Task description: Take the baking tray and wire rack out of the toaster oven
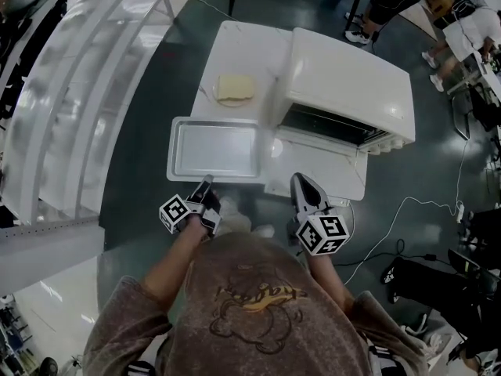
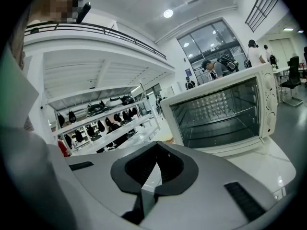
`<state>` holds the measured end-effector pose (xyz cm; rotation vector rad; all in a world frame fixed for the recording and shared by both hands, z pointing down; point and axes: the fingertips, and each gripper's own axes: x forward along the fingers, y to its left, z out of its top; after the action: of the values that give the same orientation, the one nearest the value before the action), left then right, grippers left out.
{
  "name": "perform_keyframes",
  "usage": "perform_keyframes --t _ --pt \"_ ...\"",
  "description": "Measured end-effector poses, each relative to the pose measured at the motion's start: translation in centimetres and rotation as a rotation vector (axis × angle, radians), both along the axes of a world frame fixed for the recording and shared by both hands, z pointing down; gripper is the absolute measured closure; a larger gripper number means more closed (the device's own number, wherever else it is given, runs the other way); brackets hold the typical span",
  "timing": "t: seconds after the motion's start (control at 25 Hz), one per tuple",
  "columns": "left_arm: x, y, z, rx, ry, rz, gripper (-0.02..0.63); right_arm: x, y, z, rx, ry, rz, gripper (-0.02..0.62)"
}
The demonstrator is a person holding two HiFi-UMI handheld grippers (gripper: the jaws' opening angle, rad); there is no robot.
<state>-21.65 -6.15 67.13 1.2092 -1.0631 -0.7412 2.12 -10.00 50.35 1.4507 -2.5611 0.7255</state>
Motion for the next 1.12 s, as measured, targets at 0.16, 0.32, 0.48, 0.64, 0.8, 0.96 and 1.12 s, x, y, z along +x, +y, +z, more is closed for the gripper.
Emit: perform_keyframes --t 0.16,0.32,0.48,0.64,0.8,0.96,1.12 --pt "-0.1 -0.7 1.2 -0.017 -0.001 0.002 0.568 0.3 -0.2 0.3 -0.007 0.010 0.001 0.597" --pt "-0.1 -1.1 1.8 -0.063 0.027 -0.022 0.566 0.7 -0.5 0.2 -0.009 0.013 0.005 0.597" --pt "-0.4 -1.2 2.6 -0.117 0.042 -0.036 0.568 0.5 -0.4 0.2 -0.011 0.011 0.003 0.597" --pt "-0.4 -0.9 3.8 -0.186 0.022 -0.025 0.574 0.5 -0.2 0.2 -0.009 0.012 0.000 0.597" --pt "-0.5 -0.8 4.5 -0.218 0.018 -0.023 0.574 0.4 -0.1 0.2 -0.012 0.013 -0.003 0.597" --pt "-0.8 -1.1 4.7 -0.206 0.010 -0.032 0.562 0.2 0.2 0.6 -0.016 0.013 0.001 0.597" --pt "-0.8 -1.5 4.2 -0.171 0.024 -0.041 0.503 0.3 0.4 0.7 -0.017 0.010 0.006 0.597"
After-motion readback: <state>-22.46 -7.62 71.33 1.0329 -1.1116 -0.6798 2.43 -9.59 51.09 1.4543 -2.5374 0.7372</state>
